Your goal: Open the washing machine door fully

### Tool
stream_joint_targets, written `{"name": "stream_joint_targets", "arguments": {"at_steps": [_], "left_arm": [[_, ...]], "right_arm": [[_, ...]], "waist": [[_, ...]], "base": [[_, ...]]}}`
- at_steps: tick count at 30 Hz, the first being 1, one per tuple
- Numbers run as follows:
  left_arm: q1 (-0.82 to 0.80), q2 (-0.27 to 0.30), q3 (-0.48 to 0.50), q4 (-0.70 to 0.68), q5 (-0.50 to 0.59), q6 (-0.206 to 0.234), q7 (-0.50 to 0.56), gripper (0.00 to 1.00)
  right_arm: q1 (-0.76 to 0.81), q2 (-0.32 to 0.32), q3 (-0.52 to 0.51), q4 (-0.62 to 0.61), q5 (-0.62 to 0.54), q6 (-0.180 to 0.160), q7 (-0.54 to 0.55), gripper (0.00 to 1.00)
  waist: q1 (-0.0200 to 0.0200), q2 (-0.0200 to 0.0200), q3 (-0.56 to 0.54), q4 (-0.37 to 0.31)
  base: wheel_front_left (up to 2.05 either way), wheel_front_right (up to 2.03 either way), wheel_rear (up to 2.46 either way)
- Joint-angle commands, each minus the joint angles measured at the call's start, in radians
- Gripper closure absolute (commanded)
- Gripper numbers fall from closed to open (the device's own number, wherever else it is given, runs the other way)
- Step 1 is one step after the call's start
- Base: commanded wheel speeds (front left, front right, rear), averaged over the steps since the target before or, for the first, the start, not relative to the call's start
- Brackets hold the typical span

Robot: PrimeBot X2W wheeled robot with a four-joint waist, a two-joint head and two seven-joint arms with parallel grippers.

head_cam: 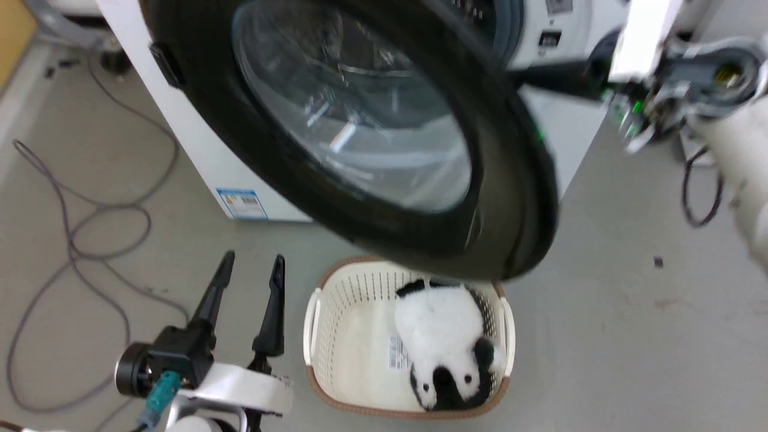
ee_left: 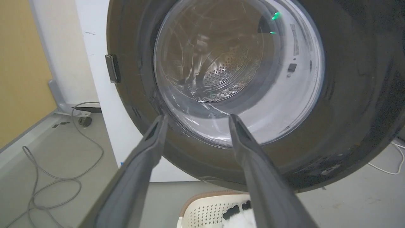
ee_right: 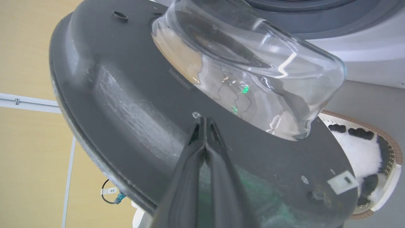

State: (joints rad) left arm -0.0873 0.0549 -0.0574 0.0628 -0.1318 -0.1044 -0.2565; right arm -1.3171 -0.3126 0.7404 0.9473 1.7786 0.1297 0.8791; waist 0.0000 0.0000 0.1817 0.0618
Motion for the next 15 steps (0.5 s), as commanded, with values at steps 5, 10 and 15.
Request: {"name": "stream_joint_targets", "arguments": {"at_steps": [5, 10, 15], "left_arm": [[0.047, 0.0, -0.015, 0.017, 0.011, 0.01, -0.005, 0.0], [0.091, 0.001, -0.027, 0.027, 0.017, 0.017, -0.005, 0.0], [0.11, 0.005, -0.037, 0.032, 0.019, 0.019, -0.005, 0.0]], "right_arm": [[0.122, -0.005, 0.01, -0.095, 0.041, 0.001, 0.013, 1.0], [0.231, -0.011, 0.039, -0.208, 0.09, 0.001, 0.01, 1.0], [0.291, -0.01, 0.087, -0.301, 0.123, 0.001, -0.008, 1.0]], "waist": [[0.0, 0.0, -0.083, 0.022], [0.0, 0.0, -0.126, 0.035], [0.0, 0.0, -0.137, 0.037]], "base": [[0.0, 0.0, 0.0], [0.0, 0.0, 0.0], [0.0, 0.0, 0.0]]}}
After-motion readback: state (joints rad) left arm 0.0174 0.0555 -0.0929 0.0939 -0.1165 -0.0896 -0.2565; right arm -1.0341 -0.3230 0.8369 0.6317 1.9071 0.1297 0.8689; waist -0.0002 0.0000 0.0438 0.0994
